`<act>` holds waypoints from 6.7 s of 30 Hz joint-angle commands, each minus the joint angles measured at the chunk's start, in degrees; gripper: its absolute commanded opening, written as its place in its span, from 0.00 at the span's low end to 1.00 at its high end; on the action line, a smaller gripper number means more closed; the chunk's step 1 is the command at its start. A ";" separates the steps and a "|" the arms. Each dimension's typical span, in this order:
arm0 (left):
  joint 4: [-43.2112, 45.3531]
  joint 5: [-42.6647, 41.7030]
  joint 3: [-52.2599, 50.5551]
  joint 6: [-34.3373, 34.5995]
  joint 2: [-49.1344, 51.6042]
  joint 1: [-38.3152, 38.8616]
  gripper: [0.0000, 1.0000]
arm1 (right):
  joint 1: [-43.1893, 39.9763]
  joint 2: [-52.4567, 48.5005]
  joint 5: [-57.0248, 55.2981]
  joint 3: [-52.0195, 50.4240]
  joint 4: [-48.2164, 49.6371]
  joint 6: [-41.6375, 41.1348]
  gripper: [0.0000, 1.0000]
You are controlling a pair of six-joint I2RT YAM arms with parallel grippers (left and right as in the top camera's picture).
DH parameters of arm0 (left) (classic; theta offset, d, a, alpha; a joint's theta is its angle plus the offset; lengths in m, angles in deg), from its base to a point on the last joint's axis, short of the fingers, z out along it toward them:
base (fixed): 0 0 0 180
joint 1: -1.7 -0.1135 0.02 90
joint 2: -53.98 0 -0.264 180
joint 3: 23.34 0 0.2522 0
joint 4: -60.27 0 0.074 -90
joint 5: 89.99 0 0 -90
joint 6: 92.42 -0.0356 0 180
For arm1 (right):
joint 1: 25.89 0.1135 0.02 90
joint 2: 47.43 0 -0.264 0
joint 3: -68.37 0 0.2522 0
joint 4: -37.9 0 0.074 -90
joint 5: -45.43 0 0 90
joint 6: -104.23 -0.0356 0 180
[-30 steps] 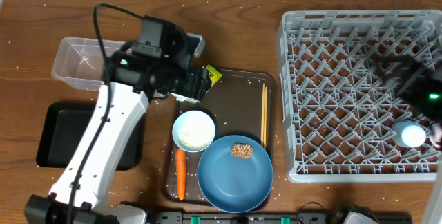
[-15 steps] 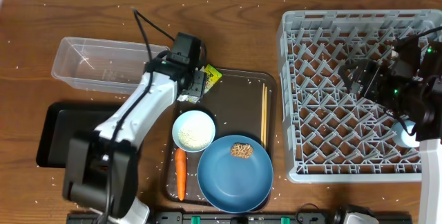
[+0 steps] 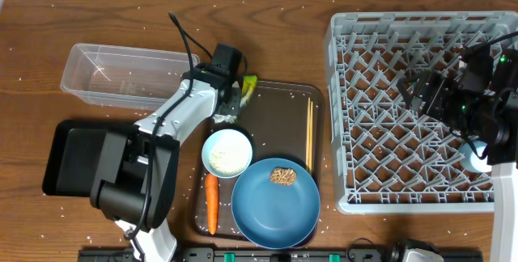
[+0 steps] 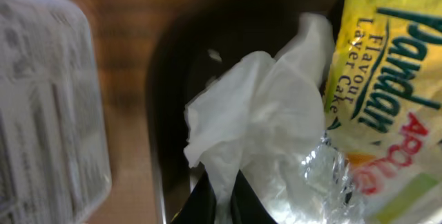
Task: Sort waste into correct bins and load items into the dishwasher rack
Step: 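Drop the tissue and wrapper into the clear plastic bin, then grasp the white bowl of rice by its rim with the left gripper, then tip the white bowl over the black tray to pour out the rice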
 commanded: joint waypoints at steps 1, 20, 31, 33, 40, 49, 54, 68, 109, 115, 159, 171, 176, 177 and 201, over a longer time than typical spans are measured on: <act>-2.69 -1.73 2.49 0.04 -4.85 0.81 0.06 | 0.83 -0.09 -0.35 0.37 -0.20 -0.07 0.82; -3.15 9.57 3.56 -0.46 -16.37 -12.35 0.06 | 0.83 -0.09 -0.35 0.37 -0.92 -0.07 0.83; -3.02 9.03 3.56 -1.49 -15.50 -17.07 0.06 | 0.83 -0.09 -0.35 0.37 -1.46 -0.07 0.84; -3.52 9.01 3.50 -0.92 -14.25 -17.38 0.06 | 0.83 -0.09 -0.35 0.37 -1.51 -0.07 0.84; -0.24 9.07 3.48 -0.87 -9.64 -17.42 0.60 | 0.83 -0.09 -0.35 0.37 -2.01 -0.02 0.85; -5.35 6.36 5.53 0.33 -18.58 -16.79 0.65 | 0.83 -0.09 -0.37 0.37 -3.19 1.25 0.86; -13.88 -5.81 5.51 0.28 -27.15 -14.05 0.65 | 0.83 -0.09 -0.42 0.37 -2.05 2.80 0.86; -26.05 -9.03 -7.93 10.32 -28.65 -4.90 0.55 | 0.83 -0.09 -0.37 0.37 -1.38 2.93 0.86; -43.34 15.61 1.70 19.45 -34.84 -9.99 0.06 | 0.83 -0.09 -0.37 0.37 -1.88 3.17 0.87; -47.41 34.25 1.07 23.89 -35.58 -18.51 0.06 | 0.83 -0.09 -0.37 0.37 -1.62 3.19 0.88; -46.90 62.99 -3.48 27.39 -5.38 -22.80 0.06 | 0.79 -0.09 -0.57 0.37 -1.01 5.31 0.91; -47.23 69.88 -2.82 22.05 -5.16 -21.53 0.06 | 0.81 -0.09 -0.57 0.37 -0.15 5.05 0.92; -45.75 64.65 -2.45 26.53 -5.62 -19.89 0.06 | 0.79 -0.09 -0.28 0.37 1.79 4.42 0.92; -45.20 63.39 -2.67 27.34 -5.55 -19.98 0.06 | 0.81 -0.09 -0.28 0.37 1.79 4.42 0.92; -41.20 64.74 -2.03 13.81 -7.17 -21.33 0.06 | 0.79 -0.09 -0.35 0.37 2.62 4.44 0.92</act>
